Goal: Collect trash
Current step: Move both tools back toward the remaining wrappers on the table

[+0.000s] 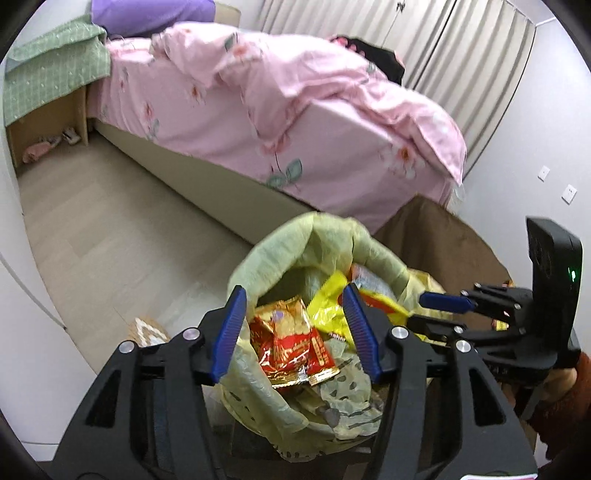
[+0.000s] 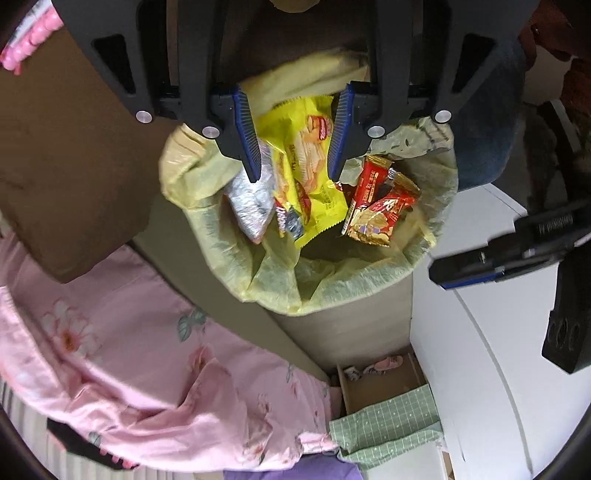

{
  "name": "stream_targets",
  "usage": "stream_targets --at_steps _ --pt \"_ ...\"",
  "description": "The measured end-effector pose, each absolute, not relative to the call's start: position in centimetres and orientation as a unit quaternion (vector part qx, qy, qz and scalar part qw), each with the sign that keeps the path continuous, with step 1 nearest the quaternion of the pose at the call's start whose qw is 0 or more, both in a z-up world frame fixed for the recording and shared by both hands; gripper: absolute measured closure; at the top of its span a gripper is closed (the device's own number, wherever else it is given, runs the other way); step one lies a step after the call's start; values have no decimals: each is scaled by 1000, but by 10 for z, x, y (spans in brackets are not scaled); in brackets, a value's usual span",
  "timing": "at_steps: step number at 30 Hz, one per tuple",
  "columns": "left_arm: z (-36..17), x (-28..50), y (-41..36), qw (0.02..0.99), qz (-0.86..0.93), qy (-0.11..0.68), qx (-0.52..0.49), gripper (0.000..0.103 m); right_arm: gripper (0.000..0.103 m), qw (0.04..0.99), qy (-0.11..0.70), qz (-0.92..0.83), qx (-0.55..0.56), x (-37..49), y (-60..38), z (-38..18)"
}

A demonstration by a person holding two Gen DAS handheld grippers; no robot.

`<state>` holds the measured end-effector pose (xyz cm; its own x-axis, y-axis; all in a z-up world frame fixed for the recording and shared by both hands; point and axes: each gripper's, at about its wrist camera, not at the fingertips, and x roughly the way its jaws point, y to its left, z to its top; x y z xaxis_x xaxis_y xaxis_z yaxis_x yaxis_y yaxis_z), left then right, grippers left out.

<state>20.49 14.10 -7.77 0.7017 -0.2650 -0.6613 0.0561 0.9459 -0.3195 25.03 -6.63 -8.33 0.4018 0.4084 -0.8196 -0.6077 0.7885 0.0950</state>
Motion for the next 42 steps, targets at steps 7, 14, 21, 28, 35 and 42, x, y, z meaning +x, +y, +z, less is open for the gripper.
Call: stream_targets --at_steps 7,14,21,28,35,42 --pt "-45 185 120 925 -95 343 -131 50 67 858 421 286 -66 215 -123 -45" --pt "-34 176 60 920 -155 344 -104 50 67 897 381 212 -72 163 -202 -19" --pt "-36 168 -21 900 -246 351 -77 49 67 921 365 115 -70 108 -295 -13" --pt "-44 167 -92 872 -316 370 -52 49 62 918 388 71 -35 80 -369 -34" --pt "-58 176 -136 853 -353 385 -20 49 62 925 374 50 -48 69 -387 -49" --pt "-76 212 -178 845 -361 394 8 49 62 924 382 33 -2 74 -410 -58"
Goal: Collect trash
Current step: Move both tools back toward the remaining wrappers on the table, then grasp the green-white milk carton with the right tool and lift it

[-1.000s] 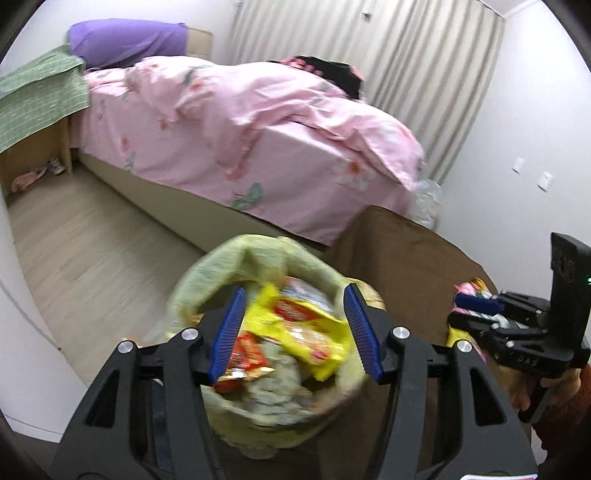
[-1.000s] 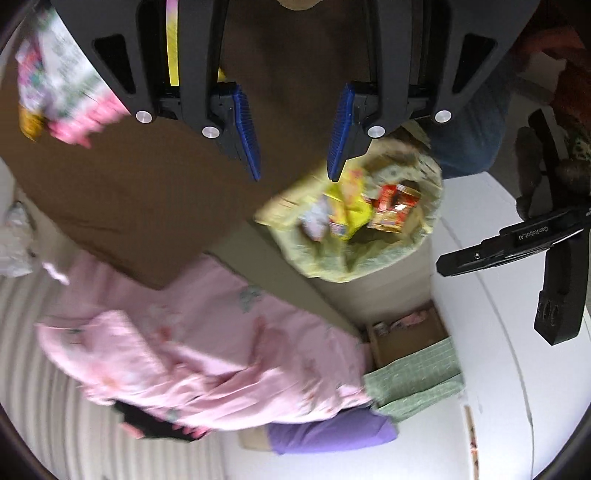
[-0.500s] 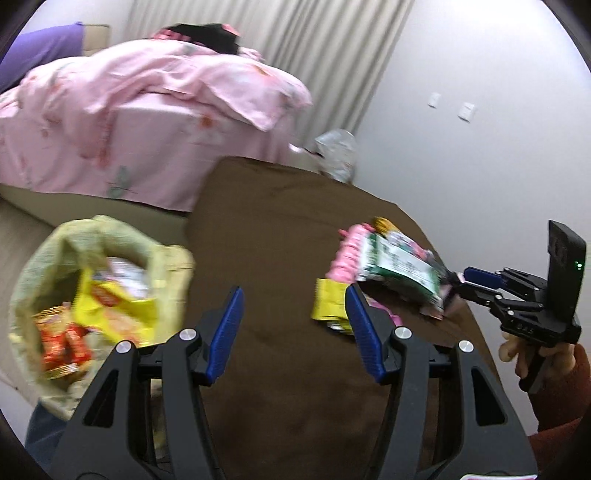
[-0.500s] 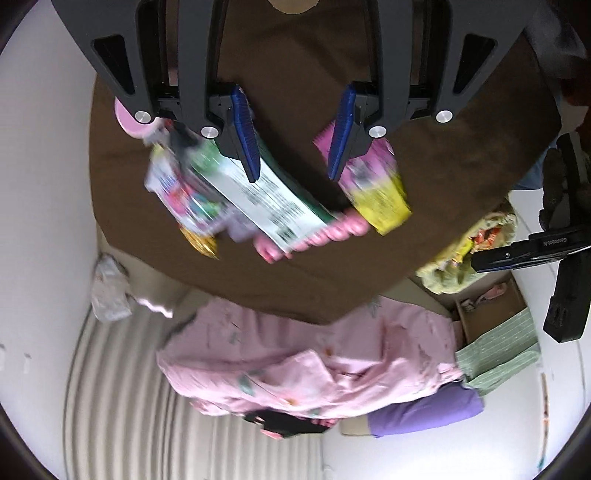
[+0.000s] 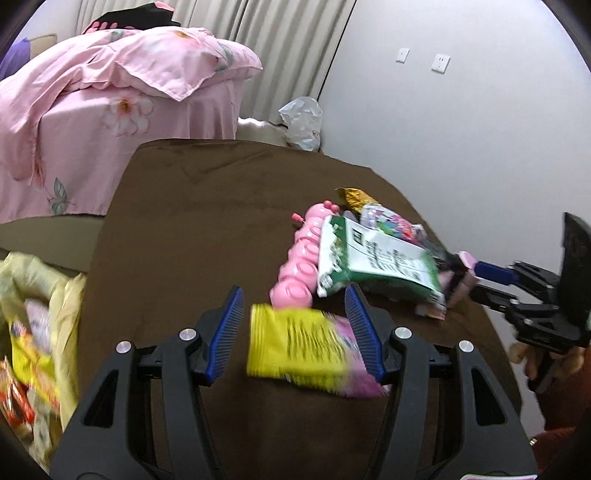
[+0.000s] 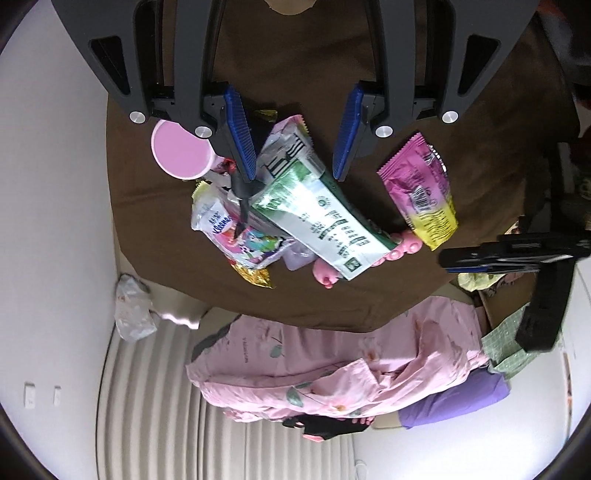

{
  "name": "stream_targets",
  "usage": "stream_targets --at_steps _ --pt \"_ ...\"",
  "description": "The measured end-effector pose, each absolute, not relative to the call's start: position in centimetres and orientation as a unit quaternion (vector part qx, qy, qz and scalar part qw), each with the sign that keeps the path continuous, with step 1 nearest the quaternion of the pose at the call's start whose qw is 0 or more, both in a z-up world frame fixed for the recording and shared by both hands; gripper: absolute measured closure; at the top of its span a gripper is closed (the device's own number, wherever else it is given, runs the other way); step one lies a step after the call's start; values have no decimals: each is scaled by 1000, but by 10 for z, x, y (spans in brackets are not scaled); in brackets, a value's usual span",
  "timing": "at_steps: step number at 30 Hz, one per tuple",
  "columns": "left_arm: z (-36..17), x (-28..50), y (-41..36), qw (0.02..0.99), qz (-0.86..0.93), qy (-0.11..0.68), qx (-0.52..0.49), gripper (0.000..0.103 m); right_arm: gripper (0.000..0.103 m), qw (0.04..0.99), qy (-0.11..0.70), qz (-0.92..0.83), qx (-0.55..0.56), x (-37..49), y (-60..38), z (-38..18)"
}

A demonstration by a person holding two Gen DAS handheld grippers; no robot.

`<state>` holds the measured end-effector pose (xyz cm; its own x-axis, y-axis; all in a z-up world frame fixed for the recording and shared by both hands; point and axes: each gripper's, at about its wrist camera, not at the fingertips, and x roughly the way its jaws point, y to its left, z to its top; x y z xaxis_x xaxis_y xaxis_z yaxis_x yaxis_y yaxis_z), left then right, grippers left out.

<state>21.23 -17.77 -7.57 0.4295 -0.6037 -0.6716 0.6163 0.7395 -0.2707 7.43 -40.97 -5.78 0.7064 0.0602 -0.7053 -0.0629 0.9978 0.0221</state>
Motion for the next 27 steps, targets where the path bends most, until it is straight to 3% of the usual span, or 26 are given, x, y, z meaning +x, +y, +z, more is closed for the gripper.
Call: stream_targets --at_steps 6,13,21,27 --pt "-91 222 -189 828 -369 422 13 49 62 918 392 54 38 118 -425 -50" --pt "-92 174 -164 782 -418 462 5 49 62 891 432 77 115 180 -436 -68" --pt "-72 144 -117 814 -385 435 0 49 61 871 458 116 135 147 -407 -81" --pt "-63 150 -101 832 -357 424 -29 49 61 876 454 158 29 117 -358 -71"
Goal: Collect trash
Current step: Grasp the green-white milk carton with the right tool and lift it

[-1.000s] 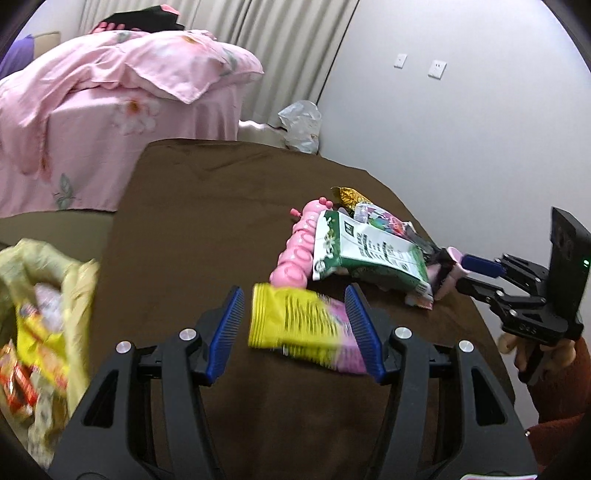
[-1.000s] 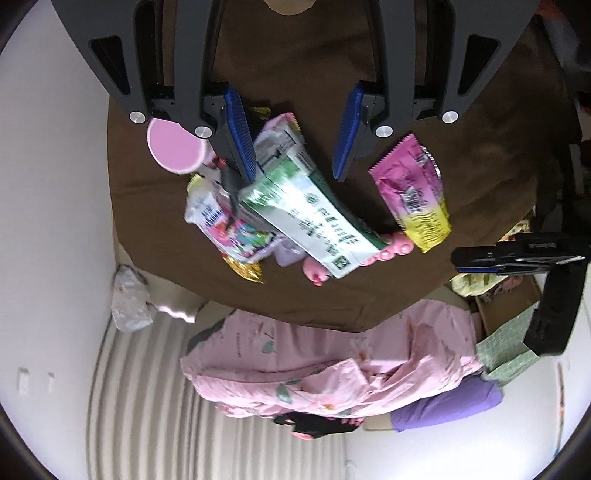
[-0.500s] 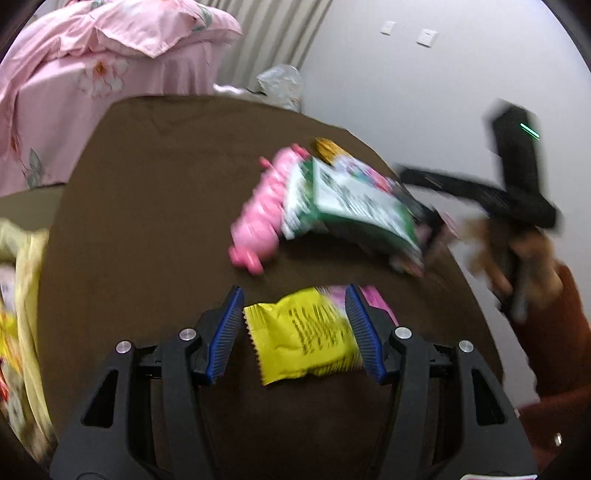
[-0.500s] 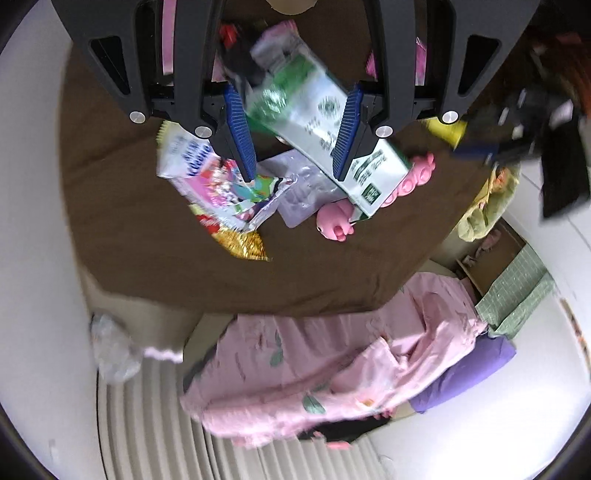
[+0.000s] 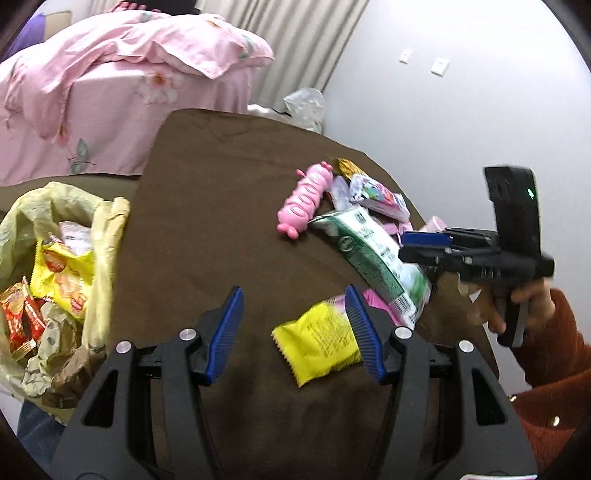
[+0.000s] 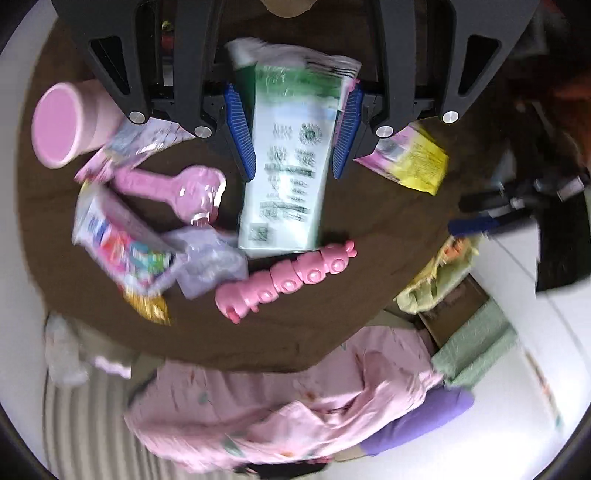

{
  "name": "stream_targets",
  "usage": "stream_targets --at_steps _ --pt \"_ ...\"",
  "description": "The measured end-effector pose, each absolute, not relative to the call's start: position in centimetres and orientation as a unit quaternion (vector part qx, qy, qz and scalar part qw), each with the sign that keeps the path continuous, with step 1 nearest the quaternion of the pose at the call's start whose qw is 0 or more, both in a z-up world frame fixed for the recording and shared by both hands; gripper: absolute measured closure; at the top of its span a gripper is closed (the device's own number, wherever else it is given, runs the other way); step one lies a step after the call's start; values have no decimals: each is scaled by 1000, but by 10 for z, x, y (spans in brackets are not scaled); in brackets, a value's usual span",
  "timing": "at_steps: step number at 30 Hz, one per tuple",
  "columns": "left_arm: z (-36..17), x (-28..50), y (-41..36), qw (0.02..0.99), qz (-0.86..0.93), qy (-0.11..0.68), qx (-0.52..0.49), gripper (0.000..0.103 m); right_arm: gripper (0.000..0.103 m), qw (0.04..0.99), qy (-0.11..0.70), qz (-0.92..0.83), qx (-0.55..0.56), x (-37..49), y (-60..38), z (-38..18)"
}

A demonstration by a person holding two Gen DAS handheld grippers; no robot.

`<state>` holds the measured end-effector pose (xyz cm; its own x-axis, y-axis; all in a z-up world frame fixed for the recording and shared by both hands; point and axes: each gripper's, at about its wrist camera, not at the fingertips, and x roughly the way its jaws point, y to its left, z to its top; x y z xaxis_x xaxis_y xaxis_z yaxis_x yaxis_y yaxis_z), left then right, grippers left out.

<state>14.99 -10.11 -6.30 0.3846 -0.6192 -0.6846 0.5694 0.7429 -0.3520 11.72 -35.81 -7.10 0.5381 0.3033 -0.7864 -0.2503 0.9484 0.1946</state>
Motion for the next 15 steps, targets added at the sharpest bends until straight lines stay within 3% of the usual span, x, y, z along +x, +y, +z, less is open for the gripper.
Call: stream_targets --at_steps 3,5,11,15 --pt "-62 149 -98 835 -349 424 -35 49 53 880 451 143 -45 122 -337 -75" --pt "-61 147 -94 838 -344 423 -30 49 52 881 455 115 -58 131 -332 -78" --pt "-65 144 -86 842 -335 422 -33 49 52 877 468 94 52 149 -352 -79" --pt "-68 144 -82 841 -334 423 -46 49 49 872 483 64 53 159 -350 -85"
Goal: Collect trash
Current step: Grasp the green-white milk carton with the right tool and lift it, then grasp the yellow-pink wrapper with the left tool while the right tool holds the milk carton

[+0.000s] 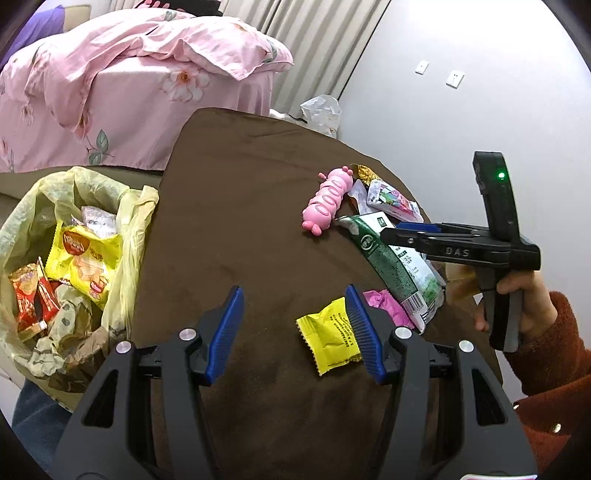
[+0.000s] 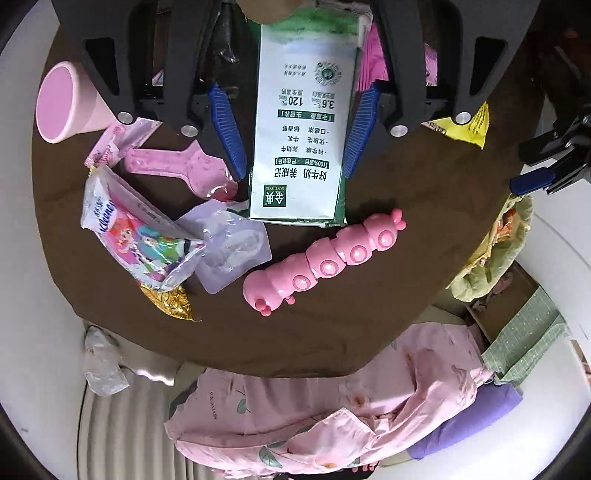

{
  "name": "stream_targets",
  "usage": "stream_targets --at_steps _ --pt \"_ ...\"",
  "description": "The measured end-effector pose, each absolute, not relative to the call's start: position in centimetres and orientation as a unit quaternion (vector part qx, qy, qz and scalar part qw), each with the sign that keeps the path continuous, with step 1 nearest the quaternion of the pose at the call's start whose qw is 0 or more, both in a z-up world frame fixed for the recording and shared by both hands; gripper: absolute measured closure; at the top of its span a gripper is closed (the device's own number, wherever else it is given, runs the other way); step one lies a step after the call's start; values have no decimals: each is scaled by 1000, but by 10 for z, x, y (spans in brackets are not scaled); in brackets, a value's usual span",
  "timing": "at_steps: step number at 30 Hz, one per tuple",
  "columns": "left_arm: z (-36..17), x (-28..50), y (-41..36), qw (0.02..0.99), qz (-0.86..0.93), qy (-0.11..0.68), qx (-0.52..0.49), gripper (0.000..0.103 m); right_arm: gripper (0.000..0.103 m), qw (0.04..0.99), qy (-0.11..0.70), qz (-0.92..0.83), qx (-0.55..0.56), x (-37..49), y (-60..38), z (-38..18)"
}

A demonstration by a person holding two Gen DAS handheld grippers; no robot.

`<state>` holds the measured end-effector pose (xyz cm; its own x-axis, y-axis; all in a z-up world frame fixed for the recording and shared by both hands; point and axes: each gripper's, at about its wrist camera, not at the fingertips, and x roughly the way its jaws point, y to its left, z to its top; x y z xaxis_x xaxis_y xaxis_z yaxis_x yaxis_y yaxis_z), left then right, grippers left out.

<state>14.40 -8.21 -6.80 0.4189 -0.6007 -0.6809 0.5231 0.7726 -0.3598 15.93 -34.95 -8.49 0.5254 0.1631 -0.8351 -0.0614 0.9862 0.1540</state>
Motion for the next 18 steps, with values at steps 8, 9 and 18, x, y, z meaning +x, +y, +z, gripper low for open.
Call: stream_targets --at_steps 8,9,18 --pt "-76 145 -71 839 -330 428 -66 49 48 856 510 89 13 164 -325 -92" --pt "-77 145 -70 838 -329 430 -68 49 49 859 504 90 6 161 -324 -89" --pt "-72 135 -69 837 -338 425 -68 48 51 908 404 107 16 100 -342 -29"
